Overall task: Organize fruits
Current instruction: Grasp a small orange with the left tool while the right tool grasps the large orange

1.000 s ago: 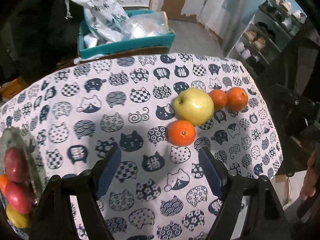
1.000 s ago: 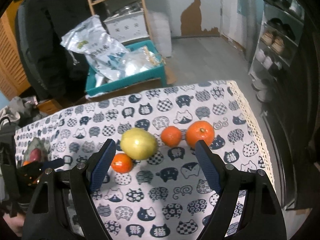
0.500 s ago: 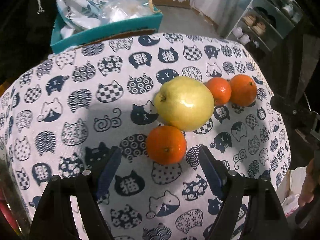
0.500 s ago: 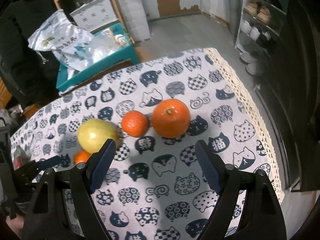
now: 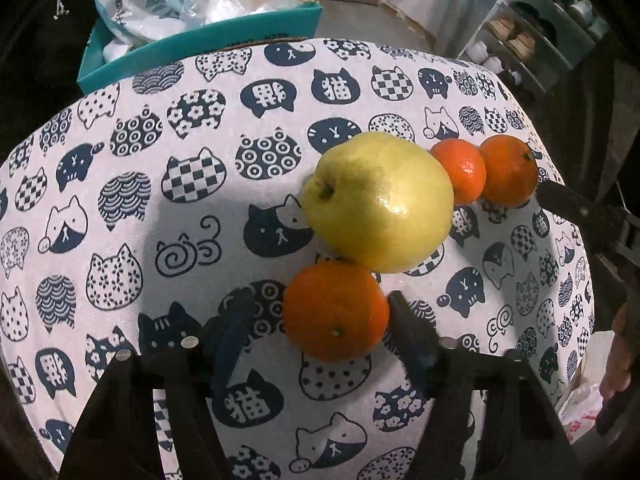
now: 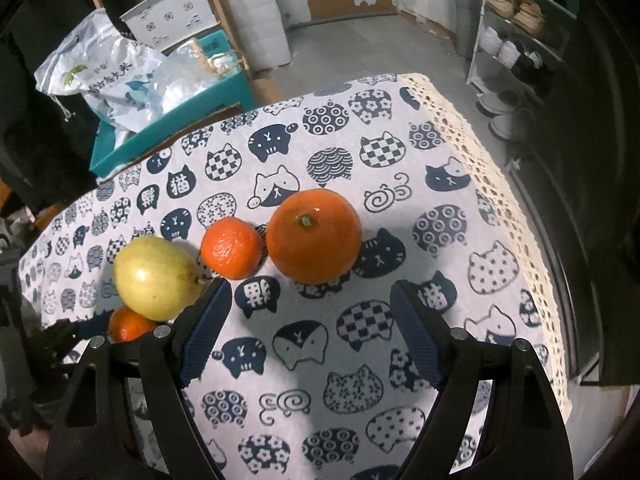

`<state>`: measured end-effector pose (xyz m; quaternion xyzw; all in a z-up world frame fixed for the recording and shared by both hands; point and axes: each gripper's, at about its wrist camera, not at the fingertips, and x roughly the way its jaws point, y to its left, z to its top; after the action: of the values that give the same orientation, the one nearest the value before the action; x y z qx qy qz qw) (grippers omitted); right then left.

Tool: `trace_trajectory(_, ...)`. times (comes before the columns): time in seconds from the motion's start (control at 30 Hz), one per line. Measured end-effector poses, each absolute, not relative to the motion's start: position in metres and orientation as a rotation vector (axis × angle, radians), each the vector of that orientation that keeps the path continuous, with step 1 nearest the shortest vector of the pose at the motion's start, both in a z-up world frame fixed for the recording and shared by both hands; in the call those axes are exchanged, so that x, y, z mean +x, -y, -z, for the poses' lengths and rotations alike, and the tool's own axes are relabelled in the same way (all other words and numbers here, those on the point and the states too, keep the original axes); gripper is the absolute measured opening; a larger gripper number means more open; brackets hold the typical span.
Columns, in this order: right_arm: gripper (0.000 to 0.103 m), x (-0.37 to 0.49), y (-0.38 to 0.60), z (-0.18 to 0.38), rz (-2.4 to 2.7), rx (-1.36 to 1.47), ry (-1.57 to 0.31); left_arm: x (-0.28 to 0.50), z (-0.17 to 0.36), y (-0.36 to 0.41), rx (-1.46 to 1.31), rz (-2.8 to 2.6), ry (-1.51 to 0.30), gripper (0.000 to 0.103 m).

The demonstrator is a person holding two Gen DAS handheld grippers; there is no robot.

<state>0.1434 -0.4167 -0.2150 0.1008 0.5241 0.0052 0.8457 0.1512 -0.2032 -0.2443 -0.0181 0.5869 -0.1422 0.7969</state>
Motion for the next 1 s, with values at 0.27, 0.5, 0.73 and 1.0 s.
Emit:
trace_trajectory(0.27, 0.082, 0.164, 0.416, 0.23, -0.013, 0.209, -1.125, 0.153, 0.241, 0.2, -0.03, 0.333, -1.225, 0.049)
trace_trajectory(0.5, 0.082, 0.175, 0.413, 0.243, -0.014, 0.195, -1.144, 0.155, 0.231, 0.185, -0.053, 0.315, -1.197, 0.049)
trace_trajectory(0.73, 0.078, 0.182, 0.422, 0.245, 0.002, 0.243, -1.135, 0.156, 0.223, 0.172, -0.092, 0.296, -1.186, 0.049)
trace_trajectory(1.0, 0.066, 0.182, 0.414, 0.254, -0.012, 0.207, -1.173, 0.155, 0.217, 0.169, -0.112, 0.296, -1.183, 0.049)
